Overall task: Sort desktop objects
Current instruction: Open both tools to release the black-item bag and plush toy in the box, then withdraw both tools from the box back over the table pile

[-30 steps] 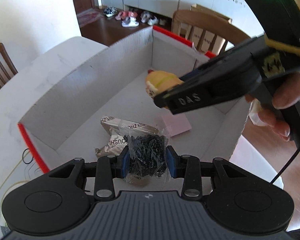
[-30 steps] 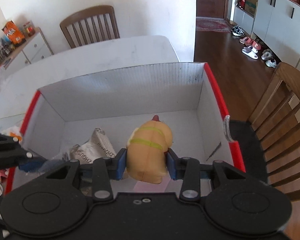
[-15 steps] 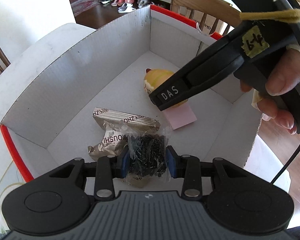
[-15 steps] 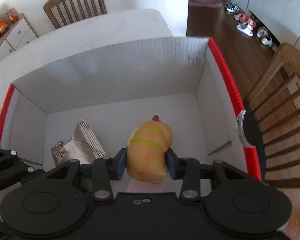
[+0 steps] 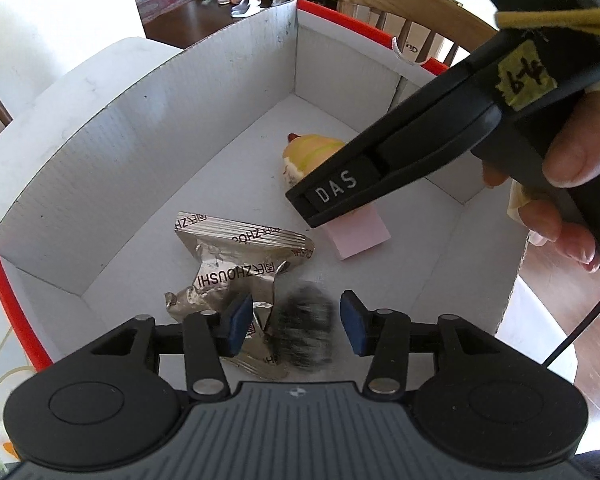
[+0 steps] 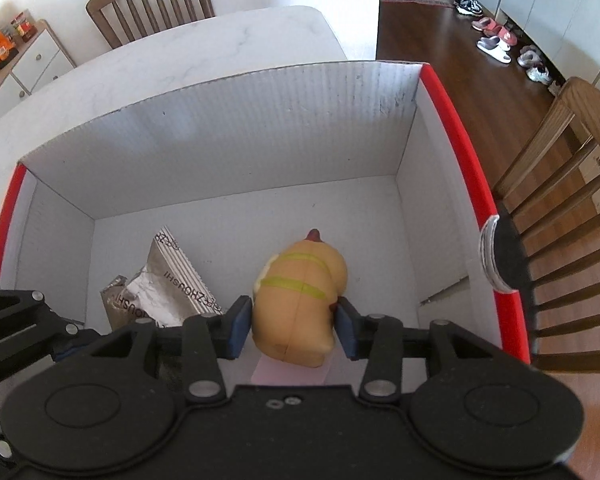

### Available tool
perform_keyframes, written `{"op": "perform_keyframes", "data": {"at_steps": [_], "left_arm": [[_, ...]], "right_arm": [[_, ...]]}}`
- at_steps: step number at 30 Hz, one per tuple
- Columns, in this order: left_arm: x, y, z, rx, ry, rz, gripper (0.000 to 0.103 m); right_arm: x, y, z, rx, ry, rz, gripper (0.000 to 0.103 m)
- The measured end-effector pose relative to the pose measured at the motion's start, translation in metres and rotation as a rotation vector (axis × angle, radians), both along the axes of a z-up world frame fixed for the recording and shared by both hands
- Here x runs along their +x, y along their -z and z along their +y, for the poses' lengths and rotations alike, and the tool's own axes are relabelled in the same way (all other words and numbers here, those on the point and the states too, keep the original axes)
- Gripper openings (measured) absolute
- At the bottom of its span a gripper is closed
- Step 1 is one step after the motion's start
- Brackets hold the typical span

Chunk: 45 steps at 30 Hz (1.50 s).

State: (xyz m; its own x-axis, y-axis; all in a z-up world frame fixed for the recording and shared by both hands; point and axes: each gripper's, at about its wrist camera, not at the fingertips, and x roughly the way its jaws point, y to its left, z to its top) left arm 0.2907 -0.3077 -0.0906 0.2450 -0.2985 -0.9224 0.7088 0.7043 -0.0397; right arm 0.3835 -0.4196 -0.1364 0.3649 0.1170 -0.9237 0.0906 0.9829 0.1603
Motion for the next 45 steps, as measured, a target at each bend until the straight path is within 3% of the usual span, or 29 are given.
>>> {"op": "perform_keyframes", "data": {"at_steps": [15,22,38,39,41,45], "left_arm": [[-0.02,-0.03,0.026,-0.095,-0.055,-0.051,0.047],[-0.034,-0.047,0.052,-0.19,-0.123,-0.078,0.047],[-0.068,-0.075,0.118,-0.28,-0.237,-0.136,0.048],[-0.071,-0.076,0.123,-0.28,-0.237,-0.14,0.05],[-0.078,-0.08,0.134,-0.286,-0.237,-0.146,0.069],[-0.088,-0.083,0.154,-0.305,-0.242,-0.153,0.07]], "right_arm": [[-0.023,-0.03,-0.011,0.071,-0.009,-0.068,0.057],[-0.044,-0.052,-0.018,0.12,-0.036,-0.131,0.058],[-0.079,-0.078,0.028,0.097,-0.102,-0.226,0.064],[-0.081,-0.079,0.031,0.101,-0.1,-0.228,0.065],[-0.086,-0.081,0.037,0.107,-0.094,-0.232,0.066],[-0.097,-0.085,0.051,0.111,-0.086,-0.249,0.068]]}}
